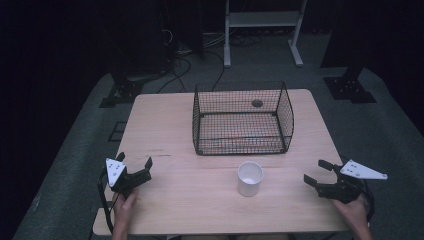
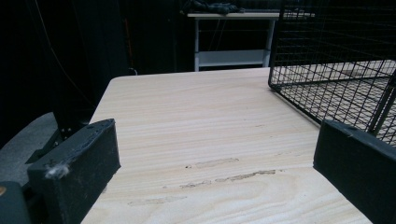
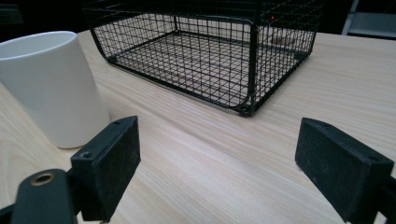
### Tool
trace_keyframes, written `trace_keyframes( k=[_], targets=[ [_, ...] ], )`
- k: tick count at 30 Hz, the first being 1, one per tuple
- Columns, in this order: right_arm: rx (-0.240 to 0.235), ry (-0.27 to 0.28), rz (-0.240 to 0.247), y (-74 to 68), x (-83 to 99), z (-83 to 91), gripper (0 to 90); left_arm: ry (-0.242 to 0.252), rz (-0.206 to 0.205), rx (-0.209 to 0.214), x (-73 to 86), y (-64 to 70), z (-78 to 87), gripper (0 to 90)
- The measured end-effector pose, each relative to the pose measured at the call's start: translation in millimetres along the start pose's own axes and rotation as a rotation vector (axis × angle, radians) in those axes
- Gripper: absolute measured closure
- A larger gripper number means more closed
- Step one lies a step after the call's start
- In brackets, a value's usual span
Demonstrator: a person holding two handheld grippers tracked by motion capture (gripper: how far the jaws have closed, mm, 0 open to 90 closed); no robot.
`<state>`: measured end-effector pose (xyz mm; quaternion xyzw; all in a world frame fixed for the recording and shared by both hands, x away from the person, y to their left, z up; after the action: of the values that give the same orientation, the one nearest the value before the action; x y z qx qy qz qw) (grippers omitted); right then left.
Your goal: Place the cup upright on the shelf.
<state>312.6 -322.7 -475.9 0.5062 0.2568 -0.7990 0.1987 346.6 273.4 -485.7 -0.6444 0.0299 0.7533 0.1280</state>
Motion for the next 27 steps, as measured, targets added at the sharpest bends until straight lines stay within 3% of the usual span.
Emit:
trace_keyframes(
  k=[7, 19, 27],
  targets=[
    [0.004, -0.015, 0.003, 0.1, -0.5, -3.4, 13.2, -0.003, 0.002, -0.001, 0.2, -0.3, 0.2, 0.0],
    [-0.089, -0.010, 0.034, -23.6, -10.8, -1.1, 11.6, 0.004, 0.007, 0.002, 0.0, -0.5, 0.5, 0.0],
    [-0.150, -0.050, 0.067, -40.3, -14.8, -6.2, 8.7, 0.005, 0.009, 0.003, 0.0, -0.8, 0.6, 0.0]
  ],
)
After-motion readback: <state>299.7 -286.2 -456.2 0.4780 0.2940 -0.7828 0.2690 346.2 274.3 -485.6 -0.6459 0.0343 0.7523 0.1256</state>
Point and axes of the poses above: each handheld gripper's, and its own axes: z roughly backward along the jaws, x roughly out of its underside, y roughly to its right, the point moved 5 cm from there along -z, roughly forward along the jaws, and after that the axes turned 7 degrees about -z, right-handed, at the moved point
